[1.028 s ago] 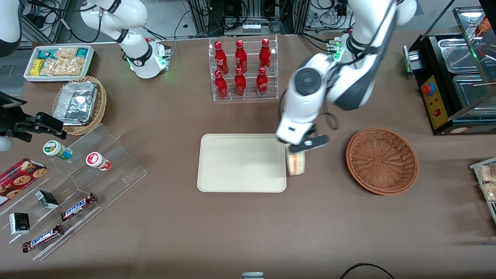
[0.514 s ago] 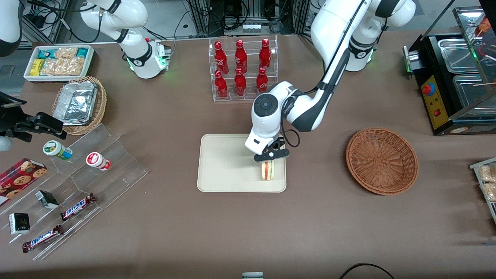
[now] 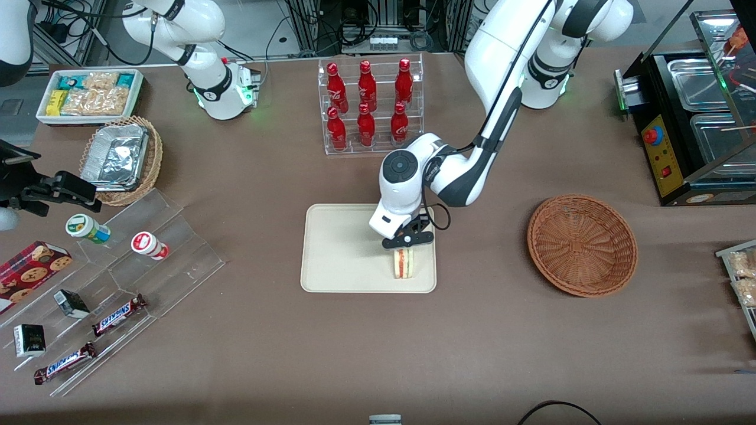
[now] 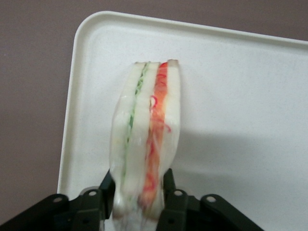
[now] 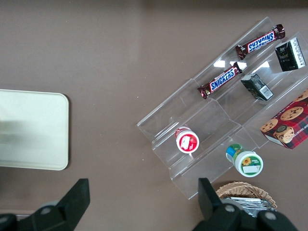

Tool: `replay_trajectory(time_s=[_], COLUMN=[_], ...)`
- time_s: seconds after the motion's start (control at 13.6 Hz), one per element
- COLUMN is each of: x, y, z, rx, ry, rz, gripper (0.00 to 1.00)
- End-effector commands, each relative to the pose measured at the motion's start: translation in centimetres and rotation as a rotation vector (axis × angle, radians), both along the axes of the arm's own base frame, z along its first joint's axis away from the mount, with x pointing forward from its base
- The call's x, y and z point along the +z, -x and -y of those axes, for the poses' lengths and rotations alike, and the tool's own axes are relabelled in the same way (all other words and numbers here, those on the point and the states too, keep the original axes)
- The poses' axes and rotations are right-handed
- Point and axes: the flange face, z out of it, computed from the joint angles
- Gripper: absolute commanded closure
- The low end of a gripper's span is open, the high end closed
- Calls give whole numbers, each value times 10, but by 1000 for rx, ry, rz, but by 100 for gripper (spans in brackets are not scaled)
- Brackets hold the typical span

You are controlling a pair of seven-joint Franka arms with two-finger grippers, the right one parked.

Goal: Place sandwich from basket to tray

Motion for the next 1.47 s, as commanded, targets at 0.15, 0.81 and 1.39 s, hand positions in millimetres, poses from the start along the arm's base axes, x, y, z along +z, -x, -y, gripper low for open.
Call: replay_trajectory(time_s=[0.15,0.81,1.39], x=[63,261,378], y=[-11,-30,-27], z=[-10,-134,-311], rx=[45,247,170], ry=[-31,-55,-61], rz=[16,10,-53], gripper=[0,0,0])
